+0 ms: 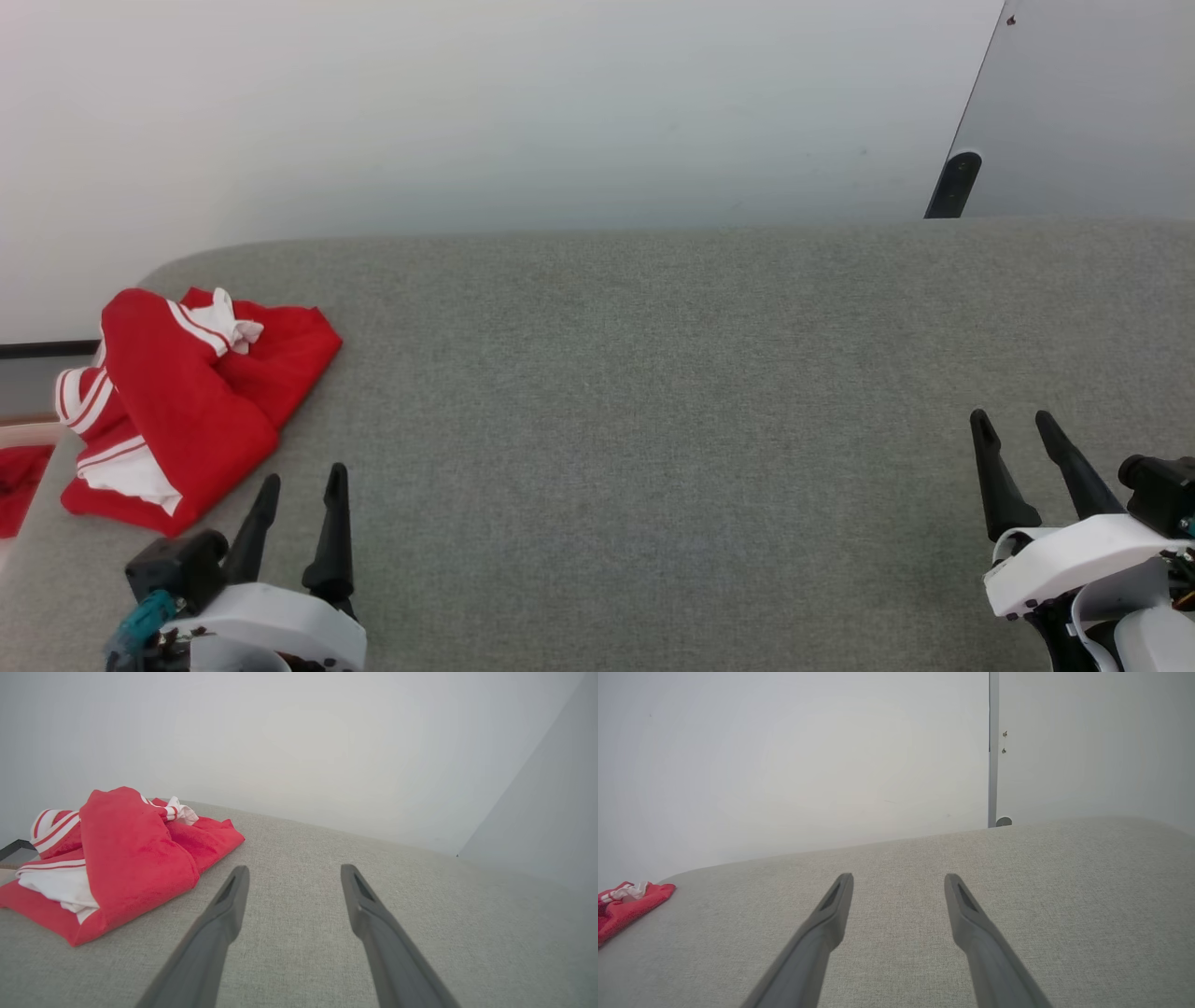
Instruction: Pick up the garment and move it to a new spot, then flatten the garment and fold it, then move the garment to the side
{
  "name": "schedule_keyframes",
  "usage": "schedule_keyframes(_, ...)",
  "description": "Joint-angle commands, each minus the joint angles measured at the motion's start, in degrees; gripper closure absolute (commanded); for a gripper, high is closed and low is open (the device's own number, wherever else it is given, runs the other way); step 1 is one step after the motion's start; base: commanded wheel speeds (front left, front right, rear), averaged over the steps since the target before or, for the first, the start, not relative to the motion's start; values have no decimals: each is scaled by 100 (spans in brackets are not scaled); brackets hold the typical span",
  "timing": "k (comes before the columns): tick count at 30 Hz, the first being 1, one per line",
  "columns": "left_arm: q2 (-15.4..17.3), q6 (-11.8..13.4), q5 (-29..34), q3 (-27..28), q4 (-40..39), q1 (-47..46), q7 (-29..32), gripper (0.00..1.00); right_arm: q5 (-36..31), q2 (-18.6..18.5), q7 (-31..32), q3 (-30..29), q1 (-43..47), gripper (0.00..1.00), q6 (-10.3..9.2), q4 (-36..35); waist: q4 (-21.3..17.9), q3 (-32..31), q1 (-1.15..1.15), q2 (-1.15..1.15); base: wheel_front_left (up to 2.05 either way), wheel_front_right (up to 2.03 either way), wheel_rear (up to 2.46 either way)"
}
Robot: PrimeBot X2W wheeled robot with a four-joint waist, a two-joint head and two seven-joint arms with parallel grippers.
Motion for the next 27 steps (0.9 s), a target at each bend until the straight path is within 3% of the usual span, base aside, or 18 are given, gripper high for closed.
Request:
schedule_keyframes(1,46,-31,140,7,-11,-46,-56,0,-151,-47,-45,-33,-101,0,-4,-21,-2,4,0,0,0,0,0)
schedule_keyframes(27,114,-110,1044,-19,257,-143,-366,0,-1098,112,-385,-333,-74,0,-5,152,25,17,0,0,0,0,0)
